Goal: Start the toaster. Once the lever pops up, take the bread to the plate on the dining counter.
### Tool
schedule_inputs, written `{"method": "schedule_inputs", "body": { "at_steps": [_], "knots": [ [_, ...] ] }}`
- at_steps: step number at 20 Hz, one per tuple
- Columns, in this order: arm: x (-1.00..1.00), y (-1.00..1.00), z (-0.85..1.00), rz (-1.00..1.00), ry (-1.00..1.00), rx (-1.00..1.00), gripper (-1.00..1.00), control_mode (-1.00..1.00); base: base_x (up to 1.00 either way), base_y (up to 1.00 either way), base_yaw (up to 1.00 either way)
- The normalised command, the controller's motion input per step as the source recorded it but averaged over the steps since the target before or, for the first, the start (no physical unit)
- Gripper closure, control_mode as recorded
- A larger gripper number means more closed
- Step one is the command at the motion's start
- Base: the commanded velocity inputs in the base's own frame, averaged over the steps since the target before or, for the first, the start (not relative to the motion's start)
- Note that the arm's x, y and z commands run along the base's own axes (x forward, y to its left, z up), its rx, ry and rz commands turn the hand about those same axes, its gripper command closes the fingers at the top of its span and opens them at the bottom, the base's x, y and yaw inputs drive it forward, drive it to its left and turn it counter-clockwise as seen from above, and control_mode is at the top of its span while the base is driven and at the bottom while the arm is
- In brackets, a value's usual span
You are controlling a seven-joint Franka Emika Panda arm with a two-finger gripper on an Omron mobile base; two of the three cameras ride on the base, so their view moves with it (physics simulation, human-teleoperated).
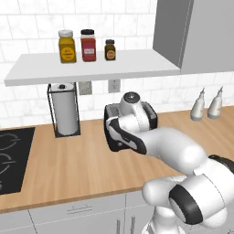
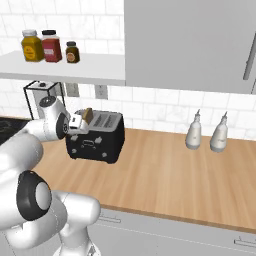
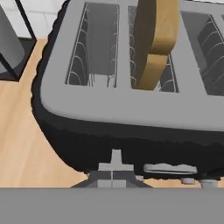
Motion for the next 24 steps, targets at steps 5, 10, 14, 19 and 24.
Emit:
{"method": "schedule_inputs", "body": {
  "at_steps": [5,10,14,19,24],
  "knots": [
    [0.24,0.0,-0.25,0.0,0.01,0.0,1.0,-1.0,0.0,0.0,0.0],
    [0.08,0.0,-0.35,0.0,0.02,0.0,1.0,-1.0,0.0,0.0,0.0],
    [0.0,0.0,-0.37,0.0,0.0,0.0,1.0,-1.0,0.0,0.0,0.0],
    [-0.21,-0.01,-0.5,-0.05,0.02,0.0,1.0,-1.0,0.0,0.0,0.0],
    [-0.66,-0.18,-0.41,-0.1,0.0,0.0,1.0,-1.0,0.0,0.0,0.0]
  ]
}}
